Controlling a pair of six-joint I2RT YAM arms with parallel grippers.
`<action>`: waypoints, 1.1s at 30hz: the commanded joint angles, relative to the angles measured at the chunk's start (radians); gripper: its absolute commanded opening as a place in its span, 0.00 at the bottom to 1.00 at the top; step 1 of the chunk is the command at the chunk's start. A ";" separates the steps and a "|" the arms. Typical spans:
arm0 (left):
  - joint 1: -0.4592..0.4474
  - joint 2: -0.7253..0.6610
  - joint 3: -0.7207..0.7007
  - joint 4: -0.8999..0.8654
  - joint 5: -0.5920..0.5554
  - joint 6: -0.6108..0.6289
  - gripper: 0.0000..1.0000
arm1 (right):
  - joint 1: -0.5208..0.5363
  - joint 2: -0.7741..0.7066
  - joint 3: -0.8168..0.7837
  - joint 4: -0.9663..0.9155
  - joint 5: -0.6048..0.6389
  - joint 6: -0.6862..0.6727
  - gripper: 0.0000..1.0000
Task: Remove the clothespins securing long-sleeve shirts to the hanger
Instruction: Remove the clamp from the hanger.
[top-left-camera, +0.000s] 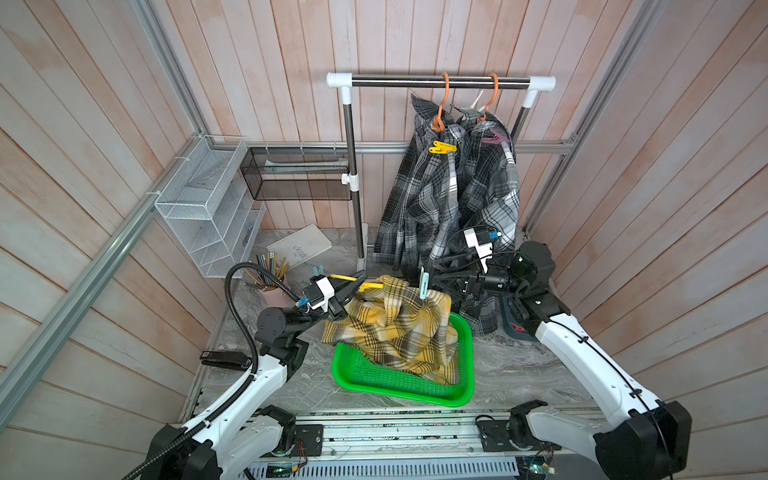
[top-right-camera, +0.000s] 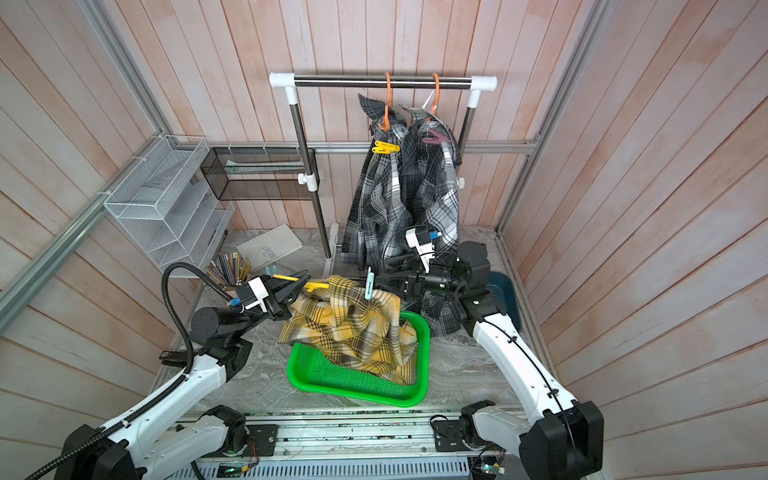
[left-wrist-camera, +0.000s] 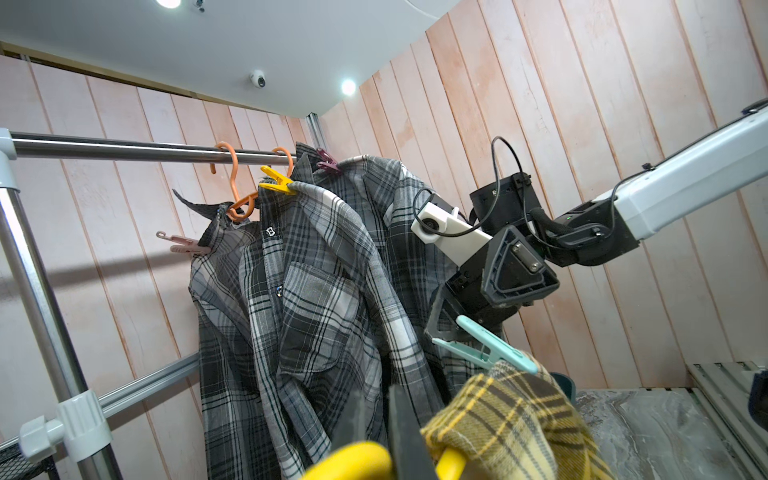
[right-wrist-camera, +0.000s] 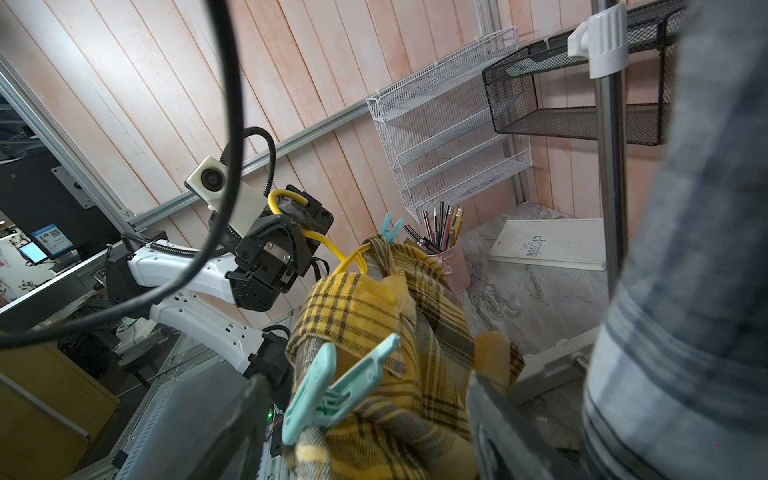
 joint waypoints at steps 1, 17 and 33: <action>0.005 0.004 -0.009 0.093 0.018 0.026 0.00 | 0.027 0.005 -0.014 0.011 0.003 -0.007 0.76; 0.005 0.012 -0.013 0.109 0.049 0.021 0.00 | 0.101 0.028 -0.065 0.164 0.022 0.066 0.57; 0.006 0.012 -0.013 0.098 0.015 0.025 0.00 | 0.104 0.022 -0.059 0.153 -0.003 0.055 0.05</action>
